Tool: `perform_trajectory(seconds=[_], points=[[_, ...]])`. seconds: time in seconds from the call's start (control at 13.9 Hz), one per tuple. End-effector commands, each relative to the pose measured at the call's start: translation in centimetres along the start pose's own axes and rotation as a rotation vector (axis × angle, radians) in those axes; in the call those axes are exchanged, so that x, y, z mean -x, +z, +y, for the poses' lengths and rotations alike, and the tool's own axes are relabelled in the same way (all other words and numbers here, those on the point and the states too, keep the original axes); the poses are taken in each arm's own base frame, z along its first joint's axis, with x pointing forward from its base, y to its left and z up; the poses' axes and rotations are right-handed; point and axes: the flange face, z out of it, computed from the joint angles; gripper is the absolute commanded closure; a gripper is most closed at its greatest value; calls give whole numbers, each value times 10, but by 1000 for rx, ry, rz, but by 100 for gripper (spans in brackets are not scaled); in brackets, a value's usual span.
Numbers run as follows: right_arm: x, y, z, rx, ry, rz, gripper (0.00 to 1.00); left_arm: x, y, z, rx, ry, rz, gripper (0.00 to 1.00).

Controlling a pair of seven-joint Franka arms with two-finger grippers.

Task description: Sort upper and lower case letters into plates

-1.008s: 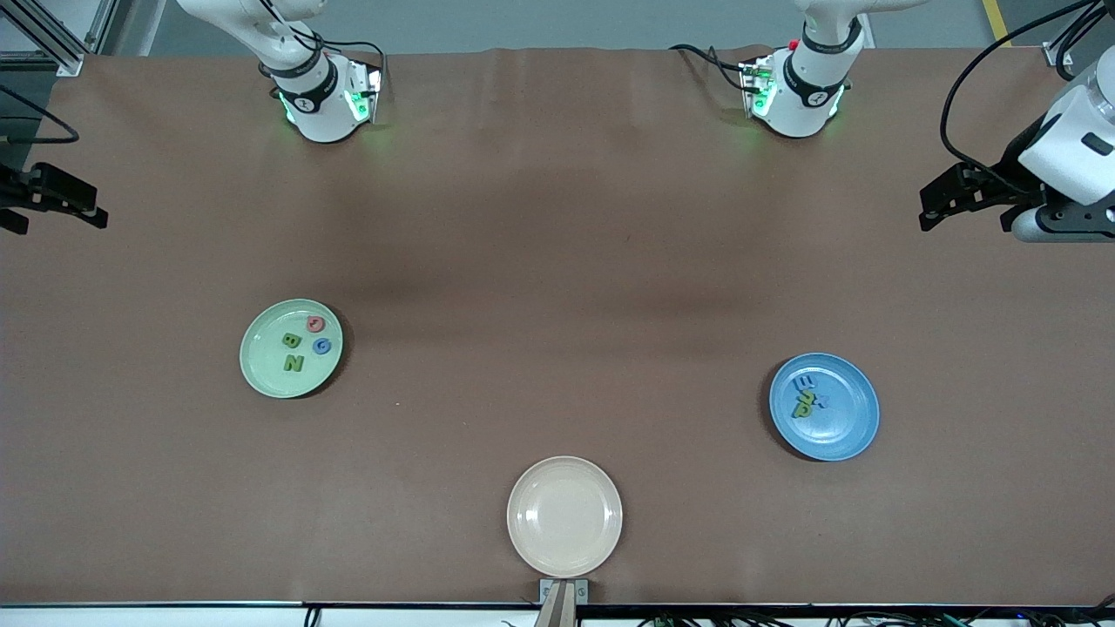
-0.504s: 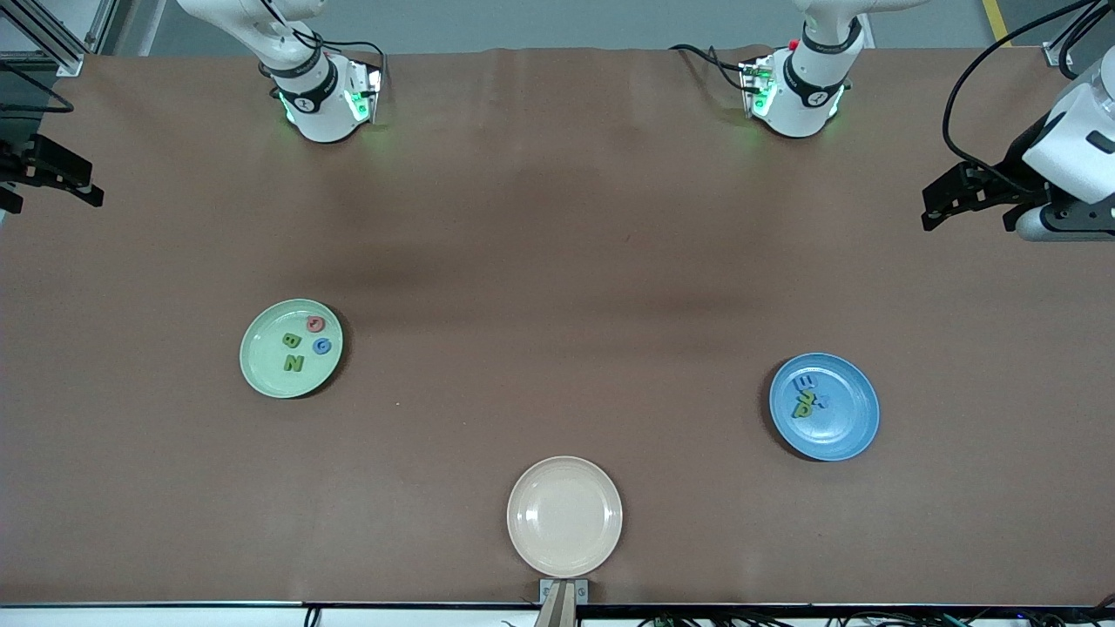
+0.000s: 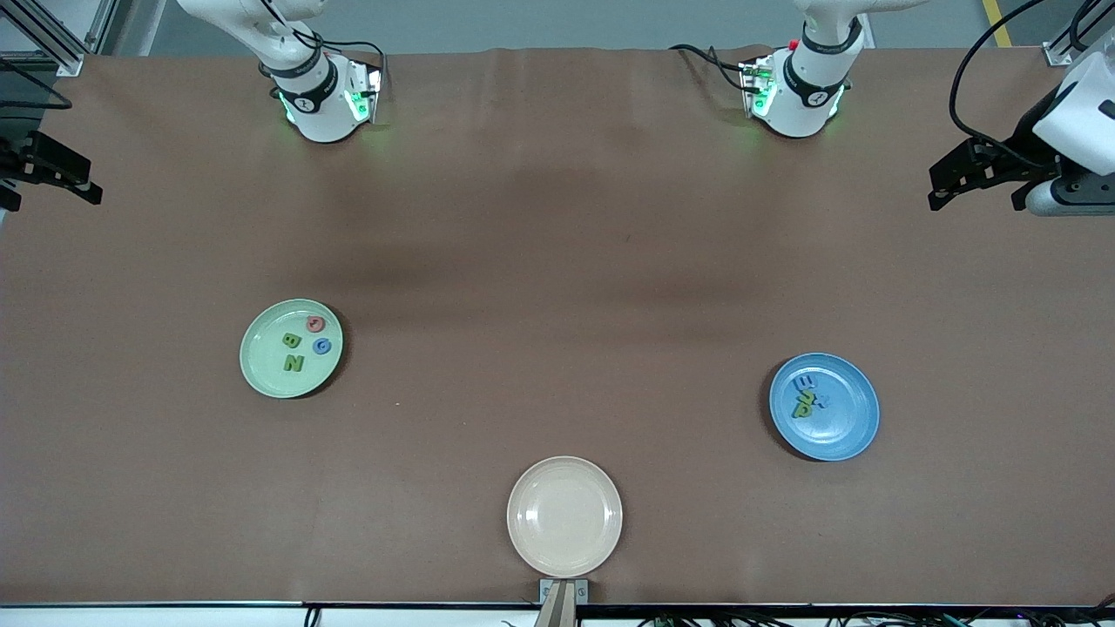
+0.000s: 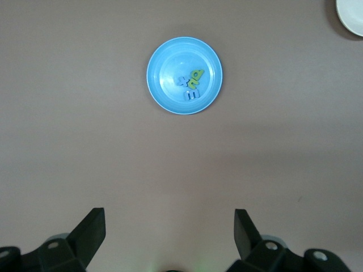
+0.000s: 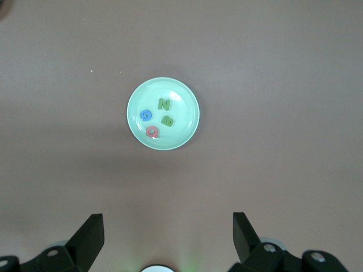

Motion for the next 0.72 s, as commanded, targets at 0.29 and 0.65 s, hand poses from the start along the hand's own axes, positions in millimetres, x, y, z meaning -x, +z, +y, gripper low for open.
perform_trajectory(seconds=[0.29, 0.65], points=[[16, -17, -2, -9, 88, -21, 0, 0, -5, -1, -42, 19, 8, 0], [15, -21, -4, -43, 77, 1, 0, -4, -9, 0, -37, 24, 19, 0]])
